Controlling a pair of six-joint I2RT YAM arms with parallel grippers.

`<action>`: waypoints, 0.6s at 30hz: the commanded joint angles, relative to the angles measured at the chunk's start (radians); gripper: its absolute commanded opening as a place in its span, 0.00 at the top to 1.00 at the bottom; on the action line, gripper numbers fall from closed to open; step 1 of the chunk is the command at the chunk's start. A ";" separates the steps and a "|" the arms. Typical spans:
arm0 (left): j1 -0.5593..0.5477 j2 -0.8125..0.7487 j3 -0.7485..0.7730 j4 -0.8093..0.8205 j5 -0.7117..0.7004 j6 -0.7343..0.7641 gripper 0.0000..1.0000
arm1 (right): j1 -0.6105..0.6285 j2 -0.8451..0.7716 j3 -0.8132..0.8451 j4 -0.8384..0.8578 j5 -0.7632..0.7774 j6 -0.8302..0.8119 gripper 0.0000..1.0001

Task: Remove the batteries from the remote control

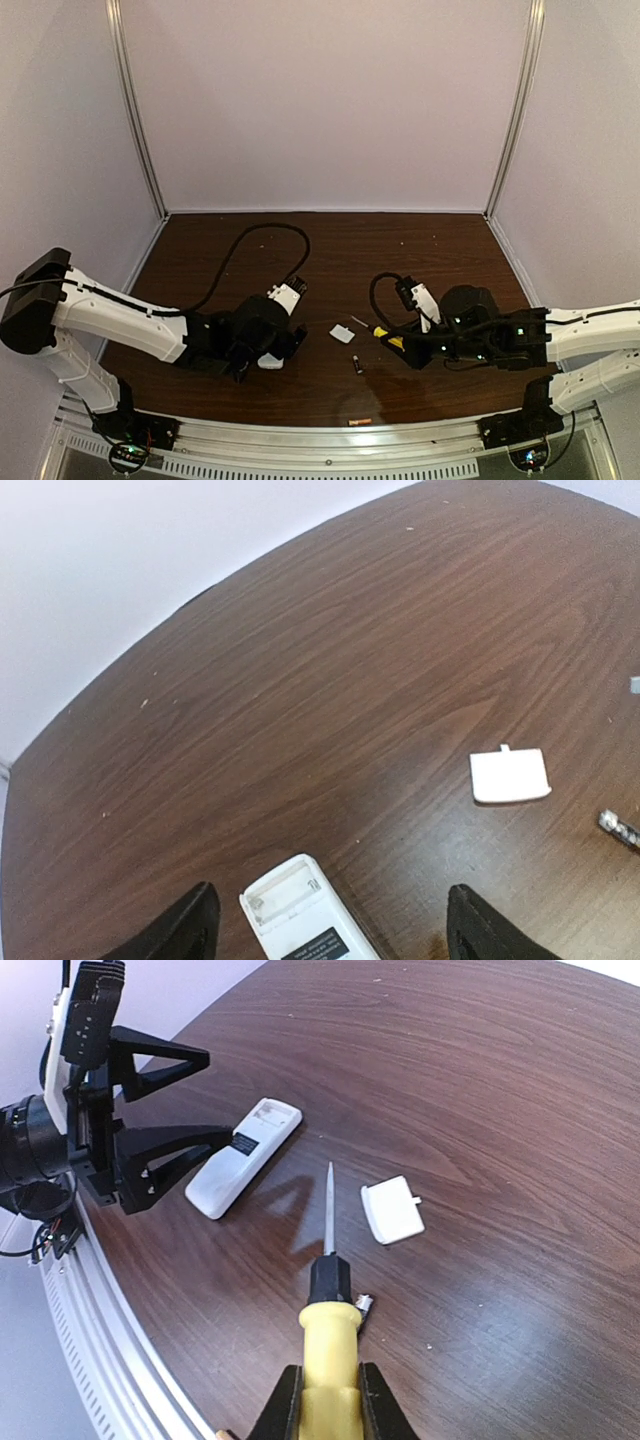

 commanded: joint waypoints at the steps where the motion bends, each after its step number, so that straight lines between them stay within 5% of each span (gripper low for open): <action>1: -0.003 -0.025 -0.061 0.178 0.156 0.312 0.20 | -0.002 0.004 -0.005 0.036 -0.118 -0.009 1.00; 18: -0.011 -0.241 -0.400 0.652 0.713 0.776 0.21 | 0.006 0.090 0.015 0.043 -0.237 0.004 0.98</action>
